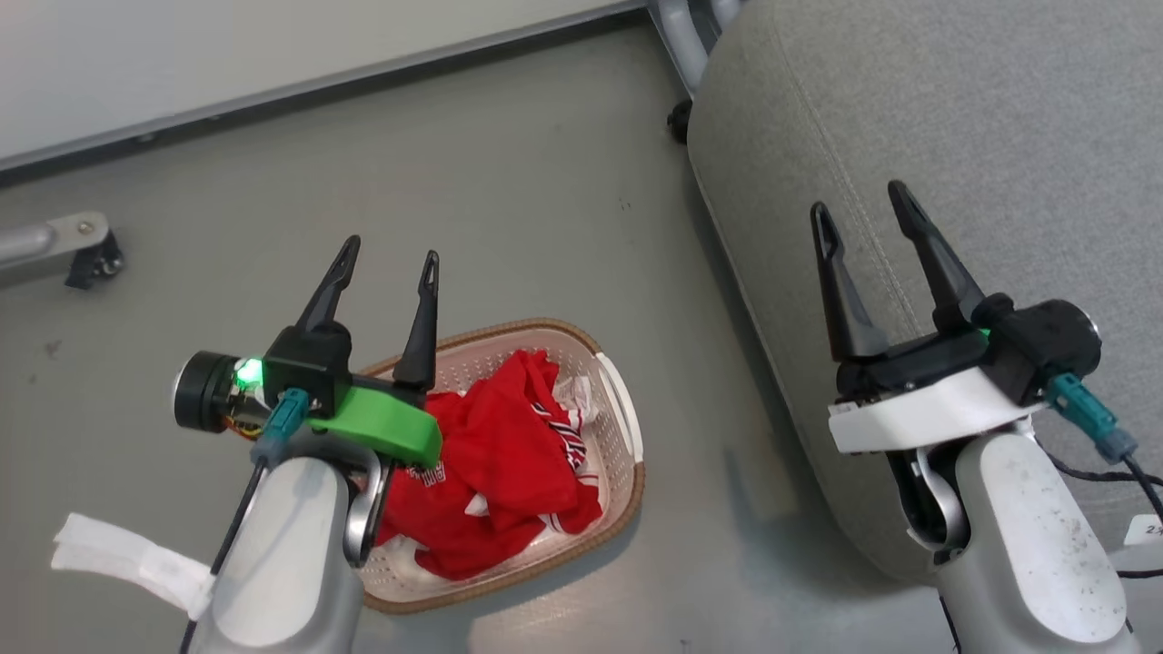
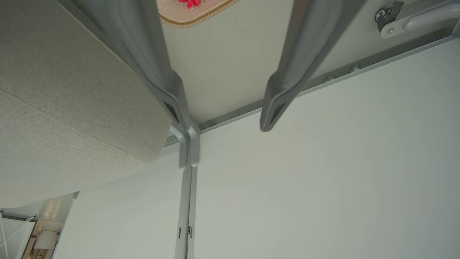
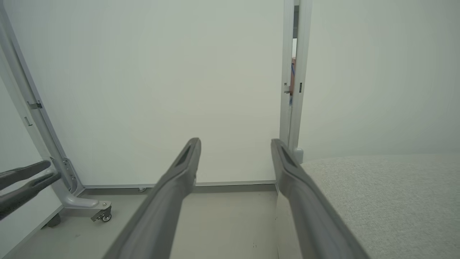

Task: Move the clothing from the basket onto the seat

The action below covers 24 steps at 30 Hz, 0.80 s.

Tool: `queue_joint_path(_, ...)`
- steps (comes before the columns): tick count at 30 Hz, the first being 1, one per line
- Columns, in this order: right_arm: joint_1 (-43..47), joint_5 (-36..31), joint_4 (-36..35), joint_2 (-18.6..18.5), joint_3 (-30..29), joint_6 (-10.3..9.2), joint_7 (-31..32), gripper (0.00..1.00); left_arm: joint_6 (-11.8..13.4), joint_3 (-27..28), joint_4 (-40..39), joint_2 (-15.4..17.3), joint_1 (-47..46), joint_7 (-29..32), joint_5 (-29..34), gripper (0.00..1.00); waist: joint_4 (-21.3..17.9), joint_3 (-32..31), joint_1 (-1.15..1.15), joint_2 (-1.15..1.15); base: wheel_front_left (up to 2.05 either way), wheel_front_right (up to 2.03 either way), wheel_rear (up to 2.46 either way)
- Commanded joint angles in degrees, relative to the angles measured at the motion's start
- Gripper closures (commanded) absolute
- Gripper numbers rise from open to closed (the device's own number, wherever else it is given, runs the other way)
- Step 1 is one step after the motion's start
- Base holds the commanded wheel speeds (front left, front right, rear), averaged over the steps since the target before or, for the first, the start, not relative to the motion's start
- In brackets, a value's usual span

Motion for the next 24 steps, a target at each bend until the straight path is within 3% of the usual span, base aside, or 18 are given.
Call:
queue_joint_path(1, -1.6, 0.2, -0.8, -0.2, 0.1, -0.02, -0.3, 0.0, -0.4, -0.4, 1.0, 0.7, -2.5, 0.0, 0.5, 0.0, -5.4, 8.1, 0.0, 0.0, 0.0, 0.0, 0.0)
queue_joint_path(12, -7.2, 1.9, -5.0, -0.1, -0.3, -0.02, -0.3, 0.0, -1.9, -5.2, 12.7, 3.1, -13.0, 0.0, 2.7, 0.0, -8.6, 19.5, 0.0, 0.0, 0.0, 0.0, 0.0)
queue_joint_path(24, -10.4, 3.2, -7.4, -0.1, 0.1, -0.02, -0.3, 0.0, -2.2, -9.6, 25.7, 4.4, -21.5, 0.0, 2.9, 0.0, -9.6, 28.8, 0.0, 0.0, 0.0, 0.0, 0.0)
